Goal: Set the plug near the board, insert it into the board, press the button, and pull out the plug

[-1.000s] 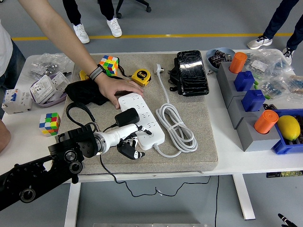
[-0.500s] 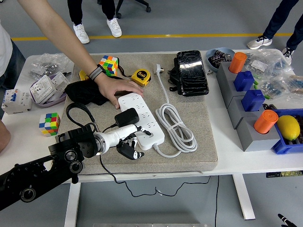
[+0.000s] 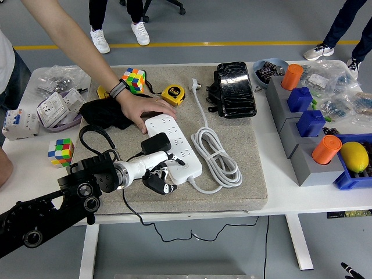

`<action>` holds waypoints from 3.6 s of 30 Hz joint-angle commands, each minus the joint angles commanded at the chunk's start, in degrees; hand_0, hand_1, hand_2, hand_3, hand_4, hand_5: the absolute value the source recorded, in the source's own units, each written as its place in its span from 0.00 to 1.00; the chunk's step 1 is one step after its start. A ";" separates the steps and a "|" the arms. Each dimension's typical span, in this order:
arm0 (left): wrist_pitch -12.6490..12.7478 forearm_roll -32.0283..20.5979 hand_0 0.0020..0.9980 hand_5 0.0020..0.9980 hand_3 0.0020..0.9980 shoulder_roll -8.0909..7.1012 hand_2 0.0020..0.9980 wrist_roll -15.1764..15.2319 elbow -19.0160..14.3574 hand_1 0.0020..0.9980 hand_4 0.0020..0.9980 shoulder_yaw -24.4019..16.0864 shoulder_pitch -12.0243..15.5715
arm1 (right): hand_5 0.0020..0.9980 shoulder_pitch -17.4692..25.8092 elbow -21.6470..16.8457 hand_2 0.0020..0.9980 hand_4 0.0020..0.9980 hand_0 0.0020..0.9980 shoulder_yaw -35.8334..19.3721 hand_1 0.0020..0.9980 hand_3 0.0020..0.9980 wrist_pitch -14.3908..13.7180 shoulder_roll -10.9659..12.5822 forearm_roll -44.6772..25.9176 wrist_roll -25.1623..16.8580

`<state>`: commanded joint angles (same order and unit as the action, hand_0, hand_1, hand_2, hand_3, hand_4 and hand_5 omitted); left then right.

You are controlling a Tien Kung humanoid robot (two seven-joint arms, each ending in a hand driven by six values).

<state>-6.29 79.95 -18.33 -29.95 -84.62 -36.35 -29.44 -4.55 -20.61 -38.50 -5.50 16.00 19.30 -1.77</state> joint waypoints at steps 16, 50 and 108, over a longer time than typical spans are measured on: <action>9.44 -7.09 0.07 0.30 0.78 0.29 0.12 12.13 1.92 0.08 0.72 -1.26 2.45 | 0.54 0.29 0.13 0.62 0.97 0.57 -0.44 0.64 0.55 0.03 -0.44 0.03 0.03; 25.50 -28.26 0.87 0.56 0.89 0.90 0.91 45.86 8.63 0.88 0.88 -3.63 5.78 | 0.54 0.31 0.11 0.62 0.97 0.57 -0.45 0.64 0.55 0.06 -0.53 -0.01 0.03; 0.39 0.85 0.05 0.00 0.86 0.38 0.15 2.96 -5.38 0.08 0.57 -5.86 2.17 | 0.54 0.47 0.03 0.62 0.97 0.57 -0.60 0.64 0.55 0.18 -0.33 0.22 0.12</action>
<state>-5.90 80.80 -17.95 -26.98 -90.00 -42.21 -27.27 -4.09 -20.57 -39.10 -5.32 15.67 19.52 -1.64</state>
